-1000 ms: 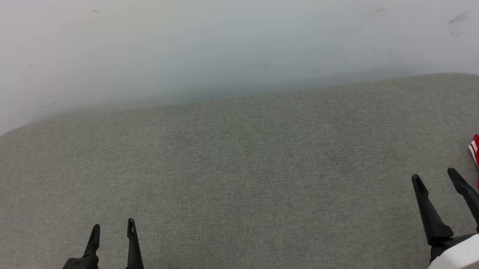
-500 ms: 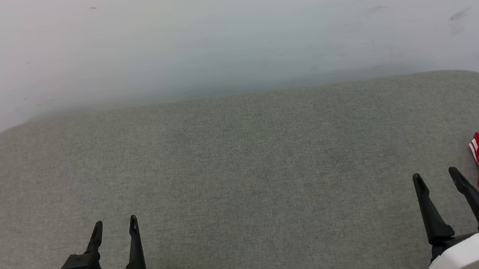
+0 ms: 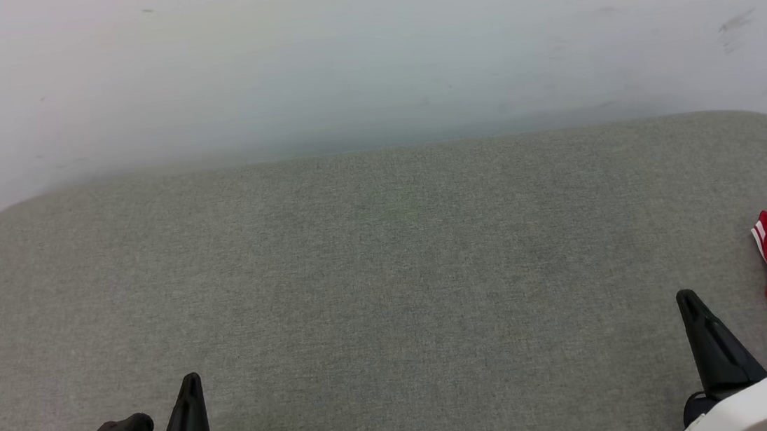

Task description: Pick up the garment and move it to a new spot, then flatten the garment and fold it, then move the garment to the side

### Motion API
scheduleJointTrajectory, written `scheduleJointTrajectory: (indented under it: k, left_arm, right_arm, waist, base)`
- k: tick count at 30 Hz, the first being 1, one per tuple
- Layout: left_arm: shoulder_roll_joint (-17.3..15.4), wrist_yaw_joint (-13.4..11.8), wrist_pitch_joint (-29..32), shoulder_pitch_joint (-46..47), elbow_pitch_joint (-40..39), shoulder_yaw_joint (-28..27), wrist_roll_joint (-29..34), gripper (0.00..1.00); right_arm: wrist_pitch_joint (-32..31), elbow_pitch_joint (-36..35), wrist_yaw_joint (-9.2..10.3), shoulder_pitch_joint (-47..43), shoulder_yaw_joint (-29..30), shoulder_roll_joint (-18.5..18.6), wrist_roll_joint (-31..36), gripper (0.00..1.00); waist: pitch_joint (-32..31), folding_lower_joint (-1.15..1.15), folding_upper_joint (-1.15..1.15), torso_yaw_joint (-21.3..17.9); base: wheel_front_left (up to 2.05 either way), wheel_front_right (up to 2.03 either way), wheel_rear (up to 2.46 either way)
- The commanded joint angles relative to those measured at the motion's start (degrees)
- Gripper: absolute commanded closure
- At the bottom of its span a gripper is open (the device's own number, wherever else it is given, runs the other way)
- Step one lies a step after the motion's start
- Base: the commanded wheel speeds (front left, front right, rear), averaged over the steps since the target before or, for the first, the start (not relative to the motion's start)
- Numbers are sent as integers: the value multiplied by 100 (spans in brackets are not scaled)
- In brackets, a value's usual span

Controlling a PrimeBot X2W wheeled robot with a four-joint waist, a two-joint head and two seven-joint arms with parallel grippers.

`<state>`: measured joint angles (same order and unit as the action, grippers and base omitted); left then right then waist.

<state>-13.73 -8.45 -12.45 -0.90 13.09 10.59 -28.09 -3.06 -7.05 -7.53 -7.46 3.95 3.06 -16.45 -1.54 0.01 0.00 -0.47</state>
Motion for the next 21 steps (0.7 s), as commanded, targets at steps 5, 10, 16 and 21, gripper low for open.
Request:
scheduleJointTrajectory:
  k: [5, 10, 16, 21]
  left_arm:
    - [62, 143, 142, 196, -54, -173, -524, 100]
    - [134, 251, 269, 243, -43, -286, -954, 100]
    - [220, 369, 413, 286, -36, -412, -1435, 100]
    - [281, 463, 526, 325, -29, -514, -1814, 100]
  right_arm:
    - [16, 94, 1, 226, -22, 60, -672, 100]
    - [15, 241, 1, 316, -33, 80, -1203, 100]
    - [11, 403, 1, 414, -42, 99, -1794, 100]
    - [6, 529, 2, 493, -45, 111, -2257, 100]
  waist:
    - [7, 0, 0, 2]
    - [14, 0, 0, 4]
    - [23, 0, 0, 6]
    - [30, 0, 0, 8]
  base:
    - [0, 0, 0]
    - [0, 0, 0]
    - [0, 0, 0]
    - [0, 0, 0]
